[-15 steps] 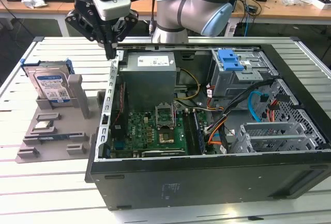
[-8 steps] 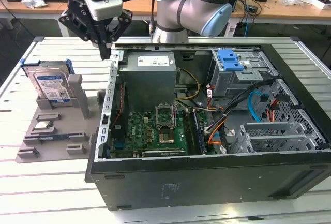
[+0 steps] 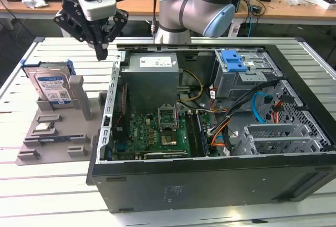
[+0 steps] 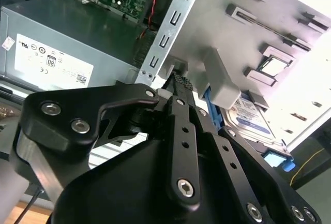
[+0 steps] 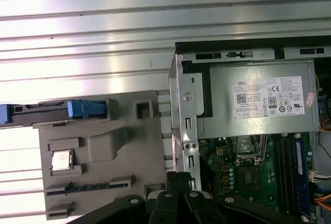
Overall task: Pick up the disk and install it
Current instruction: 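Reach for the disk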
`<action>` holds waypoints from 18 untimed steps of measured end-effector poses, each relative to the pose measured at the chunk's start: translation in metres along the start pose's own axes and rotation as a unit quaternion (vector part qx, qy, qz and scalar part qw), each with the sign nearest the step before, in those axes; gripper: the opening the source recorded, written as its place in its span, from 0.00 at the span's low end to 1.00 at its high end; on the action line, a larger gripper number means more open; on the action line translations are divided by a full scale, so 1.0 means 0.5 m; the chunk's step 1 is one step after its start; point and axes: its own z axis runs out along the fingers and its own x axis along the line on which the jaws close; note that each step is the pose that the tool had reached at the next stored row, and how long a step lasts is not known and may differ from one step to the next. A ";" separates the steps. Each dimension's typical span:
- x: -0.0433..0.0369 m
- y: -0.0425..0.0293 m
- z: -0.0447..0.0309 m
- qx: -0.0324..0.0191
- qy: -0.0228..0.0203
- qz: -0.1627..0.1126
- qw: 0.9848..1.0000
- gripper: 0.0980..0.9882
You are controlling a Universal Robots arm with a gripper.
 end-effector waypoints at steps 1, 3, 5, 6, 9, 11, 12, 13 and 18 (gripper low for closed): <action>0.002 0.000 0.000 0.000 0.000 0.000 1.000 0.01; 0.009 -0.001 0.000 0.000 0.000 0.000 1.000 0.01; 0.014 -0.001 0.000 0.000 0.000 0.000 1.000 0.01; 0.017 -0.001 0.000 0.000 0.000 0.000 1.000 0.01; 0.027 -0.002 -0.001 0.000 0.000 0.000 1.000 0.01; 0.033 -0.003 -0.001 0.000 0.000 0.000 1.000 0.01; 0.036 -0.003 -0.001 0.000 0.000 0.000 1.000 0.01; 0.040 -0.003 -0.001 0.000 0.000 0.000 1.000 0.01; 0.060 -0.004 -0.001 0.000 0.000 0.000 1.000 0.01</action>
